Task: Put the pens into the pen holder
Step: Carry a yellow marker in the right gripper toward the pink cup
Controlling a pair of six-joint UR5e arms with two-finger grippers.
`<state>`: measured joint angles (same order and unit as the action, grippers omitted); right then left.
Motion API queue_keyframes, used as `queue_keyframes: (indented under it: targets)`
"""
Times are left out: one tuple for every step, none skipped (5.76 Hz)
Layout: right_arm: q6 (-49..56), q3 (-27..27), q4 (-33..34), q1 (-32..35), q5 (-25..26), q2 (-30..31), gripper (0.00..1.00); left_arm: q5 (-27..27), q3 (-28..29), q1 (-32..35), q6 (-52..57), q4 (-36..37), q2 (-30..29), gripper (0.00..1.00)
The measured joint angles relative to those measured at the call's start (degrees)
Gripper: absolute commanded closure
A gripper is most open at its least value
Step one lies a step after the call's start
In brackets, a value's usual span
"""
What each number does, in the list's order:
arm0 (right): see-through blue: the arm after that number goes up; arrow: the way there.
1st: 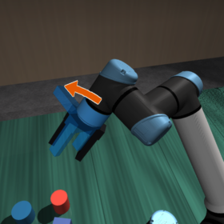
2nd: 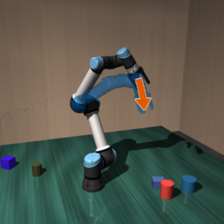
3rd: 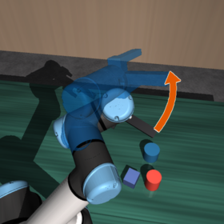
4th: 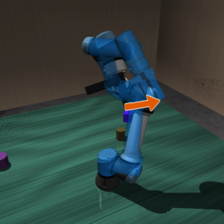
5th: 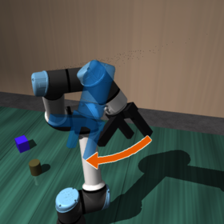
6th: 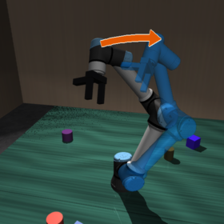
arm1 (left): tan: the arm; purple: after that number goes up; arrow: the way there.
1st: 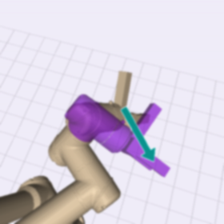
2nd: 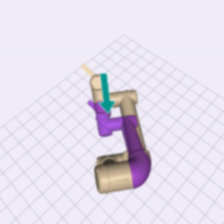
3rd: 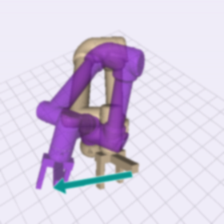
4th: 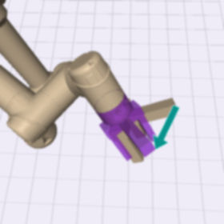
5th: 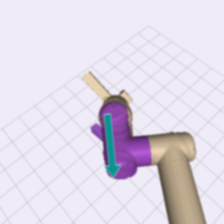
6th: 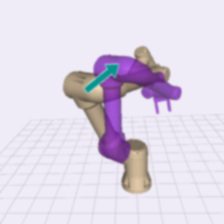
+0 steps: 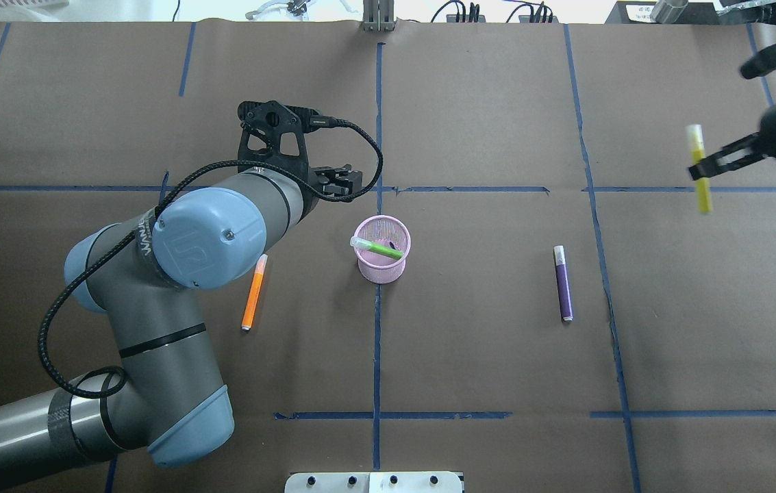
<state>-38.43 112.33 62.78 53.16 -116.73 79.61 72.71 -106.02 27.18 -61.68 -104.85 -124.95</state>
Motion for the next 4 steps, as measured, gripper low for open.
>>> queue_keyframes:
  targets:
    - [-6.0, 0.58, -3.1, -5.09, 6.91, -3.28, 1.0, 0.1, -0.04, 0.13, 0.28, -0.03, 1.02, 0.14]
    - [-11.26, 1.7, -4.17, -9.99, 13.2, -5.82, 1.0, 1.22, -0.17, 0.87, 1.37, -0.07, 2.44, 0.14]
    - [-15.13, 3.01, -4.4, -16.51, 22.76, -7.9, 1.0, 4.73, -0.31, 2.84, 2.93, -0.09, 3.73, 0.14]
    - [-17.37, 3.61, -4.32, -23.19, 33.19, -9.8, 1.0, 9.36, -0.71, 5.16, 4.17, -0.09, 5.48, 0.14]
